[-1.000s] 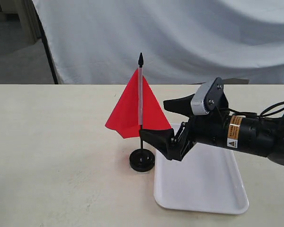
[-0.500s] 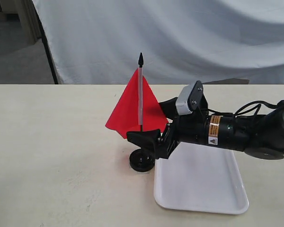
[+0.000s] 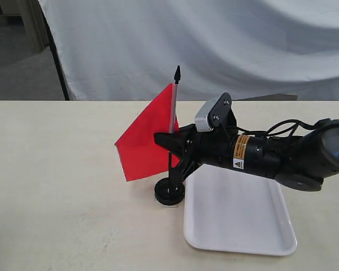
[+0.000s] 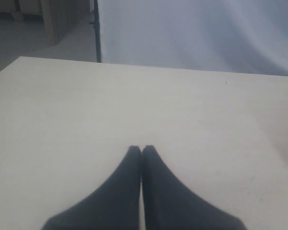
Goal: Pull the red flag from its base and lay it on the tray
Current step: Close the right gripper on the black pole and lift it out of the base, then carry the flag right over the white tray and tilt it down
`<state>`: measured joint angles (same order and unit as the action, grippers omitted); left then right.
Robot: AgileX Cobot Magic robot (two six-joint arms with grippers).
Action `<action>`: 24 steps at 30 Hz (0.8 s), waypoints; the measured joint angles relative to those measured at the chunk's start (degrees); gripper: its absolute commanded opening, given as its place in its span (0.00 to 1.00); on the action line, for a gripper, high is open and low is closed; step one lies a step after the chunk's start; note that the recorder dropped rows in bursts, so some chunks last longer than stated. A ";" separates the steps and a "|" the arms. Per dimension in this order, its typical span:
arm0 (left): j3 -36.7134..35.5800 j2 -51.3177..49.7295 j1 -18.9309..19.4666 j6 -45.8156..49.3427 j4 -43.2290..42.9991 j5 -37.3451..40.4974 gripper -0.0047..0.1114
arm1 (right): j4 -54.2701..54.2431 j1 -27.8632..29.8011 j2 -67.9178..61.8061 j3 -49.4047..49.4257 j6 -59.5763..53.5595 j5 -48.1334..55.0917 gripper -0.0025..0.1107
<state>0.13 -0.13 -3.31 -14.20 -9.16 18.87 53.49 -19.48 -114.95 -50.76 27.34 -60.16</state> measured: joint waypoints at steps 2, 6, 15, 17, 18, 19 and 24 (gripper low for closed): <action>0.00 0.00 0.00 0.00 0.00 0.00 0.04 | -0.11 0.00 0.00 0.00 -0.28 0.01 0.02; 0.00 0.00 0.00 0.00 0.00 0.00 0.04 | -0.11 0.00 0.68 0.20 0.35 -0.09 0.02; 0.00 0.00 0.00 0.00 0.00 0.00 0.04 | -2.34 -0.13 14.22 3.46 4.73 4.10 0.02; 0.00 0.00 0.00 0.00 0.00 0.00 0.04 | -3.25 -0.13 17.32 3.11 8.18 7.75 0.02; 0.00 0.00 0.00 0.00 0.00 0.00 0.04 | -3.25 -0.13 18.35 2.89 9.84 9.95 0.02; 0.00 0.00 0.00 0.00 0.00 0.00 0.04 | -2.99 -0.13 19.52 2.49 12.17 12.30 0.02; 0.00 0.00 0.00 0.00 0.00 0.00 0.04 | 3.99 -0.13 24.76 1.16 25.49 29.23 0.02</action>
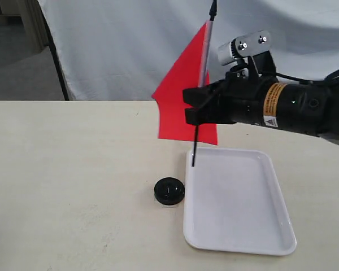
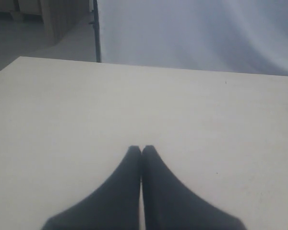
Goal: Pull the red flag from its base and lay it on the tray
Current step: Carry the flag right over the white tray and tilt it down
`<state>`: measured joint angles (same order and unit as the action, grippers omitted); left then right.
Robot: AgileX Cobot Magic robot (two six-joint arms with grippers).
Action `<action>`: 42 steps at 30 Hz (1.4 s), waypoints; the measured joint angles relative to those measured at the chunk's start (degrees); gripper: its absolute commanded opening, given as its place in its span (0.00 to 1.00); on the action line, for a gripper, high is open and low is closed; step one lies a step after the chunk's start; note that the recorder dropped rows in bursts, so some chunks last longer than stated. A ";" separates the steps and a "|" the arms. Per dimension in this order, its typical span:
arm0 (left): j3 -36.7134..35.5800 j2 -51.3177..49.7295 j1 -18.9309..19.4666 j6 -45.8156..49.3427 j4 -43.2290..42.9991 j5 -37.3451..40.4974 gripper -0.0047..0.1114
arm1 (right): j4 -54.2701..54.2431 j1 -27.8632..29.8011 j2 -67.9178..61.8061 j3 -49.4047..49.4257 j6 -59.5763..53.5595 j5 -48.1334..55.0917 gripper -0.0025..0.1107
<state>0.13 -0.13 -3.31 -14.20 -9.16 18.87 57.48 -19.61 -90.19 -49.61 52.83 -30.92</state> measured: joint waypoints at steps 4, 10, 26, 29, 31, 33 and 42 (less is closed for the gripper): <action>0.00 0.00 0.00 0.00 0.00 0.00 0.04 | 22.42 0.00 4.27 -0.49 22.11 15.47 0.02; 0.00 0.00 0.00 0.00 0.00 0.00 0.04 | 40.35 0.00 8.42 -0.49 37.81 21.73 0.02; 0.00 0.00 0.00 0.00 0.00 0.00 0.04 | 19.23 1.71 4.64 -6.28 -11.30 69.09 0.02; 0.00 0.00 0.00 0.00 0.00 0.00 0.04 | -4.08 3.10 0.95 -13.06 -30.00 75.85 0.02; 0.00 0.00 0.00 0.00 0.00 0.00 0.04 | -14.83 3.25 -1.20 -16.39 -38.59 80.38 0.02; 0.00 0.00 0.00 0.00 0.00 0.00 0.04 | -26.60 3.25 -2.88 -19.68 -44.88 85.17 0.02; 0.00 0.00 0.00 0.00 0.00 0.00 0.04 | -64.22 3.25 -7.22 -22.90 -62.13 90.43 0.02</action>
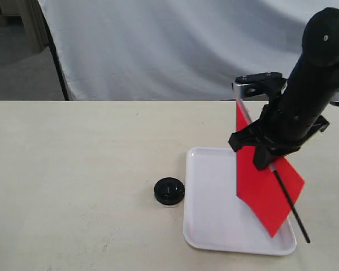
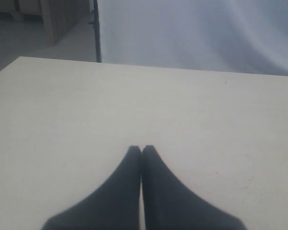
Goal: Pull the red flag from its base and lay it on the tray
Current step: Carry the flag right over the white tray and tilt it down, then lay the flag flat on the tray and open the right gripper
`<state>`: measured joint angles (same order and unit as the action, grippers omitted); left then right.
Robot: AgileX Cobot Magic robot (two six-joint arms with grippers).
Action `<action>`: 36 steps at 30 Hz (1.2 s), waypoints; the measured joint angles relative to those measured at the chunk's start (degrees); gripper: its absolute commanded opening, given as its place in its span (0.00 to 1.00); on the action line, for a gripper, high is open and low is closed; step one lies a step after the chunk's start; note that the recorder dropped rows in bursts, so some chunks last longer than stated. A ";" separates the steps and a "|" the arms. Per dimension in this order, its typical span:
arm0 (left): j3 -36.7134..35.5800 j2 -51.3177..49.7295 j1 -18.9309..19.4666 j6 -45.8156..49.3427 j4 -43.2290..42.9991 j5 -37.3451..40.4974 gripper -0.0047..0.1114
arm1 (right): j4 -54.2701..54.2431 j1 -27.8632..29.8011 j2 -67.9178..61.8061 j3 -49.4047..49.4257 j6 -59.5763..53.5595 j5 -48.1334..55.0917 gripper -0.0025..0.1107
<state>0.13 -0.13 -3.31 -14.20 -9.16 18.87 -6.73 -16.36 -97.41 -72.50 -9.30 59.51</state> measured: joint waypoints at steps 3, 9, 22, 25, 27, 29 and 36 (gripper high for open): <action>0.00 0.00 0.00 0.00 0.00 0.00 0.04 | -4.61 0.00 -2.51 0.00 -1.38 -0.82 0.02; 0.00 0.00 0.00 0.00 -0.10 0.00 0.04 | -7.54 0.00 -8.42 0.00 -1.93 -4.58 0.02; 0.00 0.00 0.00 0.00 -0.10 0.00 0.04 | -23.82 4.27 -15.06 -0.63 -9.41 -6.78 0.02; 0.00 0.00 0.00 0.00 -0.10 0.00 0.04 | -24.07 4.57 -16.33 -0.63 -9.77 -6.86 0.02; 0.00 0.00 0.00 0.00 -0.10 0.00 0.04 | -24.57 4.57 -17.19 -0.63 -9.76 -8.25 0.02; 0.00 0.00 0.00 0.00 -0.22 0.00 0.04 | -24.67 4.57 -17.62 -0.63 -9.76 -9.04 0.02; 0.00 0.00 0.00 0.00 -0.22 0.00 0.04 | -24.67 4.57 -18.17 -0.63 -9.64 -11.57 0.18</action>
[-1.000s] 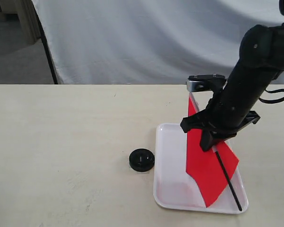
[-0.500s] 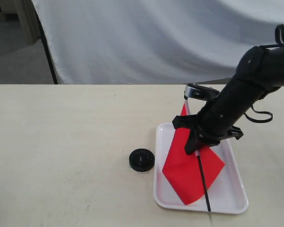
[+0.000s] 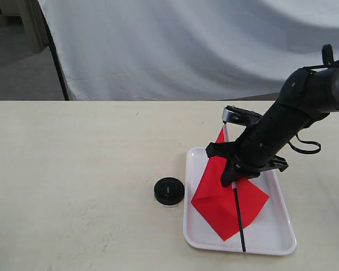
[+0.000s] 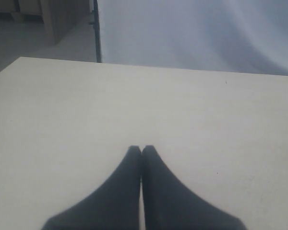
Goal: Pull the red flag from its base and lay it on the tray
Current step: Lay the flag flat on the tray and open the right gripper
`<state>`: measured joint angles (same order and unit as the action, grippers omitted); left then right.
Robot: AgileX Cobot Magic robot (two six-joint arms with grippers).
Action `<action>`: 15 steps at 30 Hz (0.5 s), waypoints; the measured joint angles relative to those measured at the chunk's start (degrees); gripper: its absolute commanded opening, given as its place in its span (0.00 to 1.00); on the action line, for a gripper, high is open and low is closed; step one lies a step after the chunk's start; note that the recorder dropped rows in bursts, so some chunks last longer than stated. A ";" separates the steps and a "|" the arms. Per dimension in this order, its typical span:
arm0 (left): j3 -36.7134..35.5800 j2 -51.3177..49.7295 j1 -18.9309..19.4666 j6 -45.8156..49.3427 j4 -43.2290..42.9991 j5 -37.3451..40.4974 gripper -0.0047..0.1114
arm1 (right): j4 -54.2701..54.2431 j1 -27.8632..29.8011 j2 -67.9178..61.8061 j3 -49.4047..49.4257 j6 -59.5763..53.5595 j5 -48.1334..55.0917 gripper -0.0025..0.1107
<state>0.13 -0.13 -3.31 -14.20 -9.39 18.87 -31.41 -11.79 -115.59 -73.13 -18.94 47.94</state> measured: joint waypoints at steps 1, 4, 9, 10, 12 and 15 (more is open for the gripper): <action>0.00 0.00 0.00 0.00 0.00 0.00 0.04 | 0.00 0.00 0.00 0.00 0.08 -0.28 0.26; 0.00 0.00 0.00 0.00 0.00 0.00 0.04 | 0.00 0.00 0.00 0.00 0.12 -0.58 0.47; 0.00 0.00 0.00 0.00 0.00 0.00 0.04 | 1.32 0.00 0.00 0.00 0.37 -0.95 0.59; 0.00 0.00 0.00 0.00 0.00 0.00 0.04 | 1.80 0.00 0.00 0.00 0.49 -0.93 0.59; 0.00 0.00 0.00 0.00 0.00 0.00 0.04 | 2.89 0.00 0.00 0.00 0.49 -1.20 0.59; 0.00 0.00 0.00 0.00 0.00 0.00 0.04 | 5.91 0.00 1.33 0.00 0.75 -1.20 0.59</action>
<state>0.13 -0.13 -3.31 -14.20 -9.39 18.87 -25.49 -11.79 -114.26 -73.13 -18.19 46.74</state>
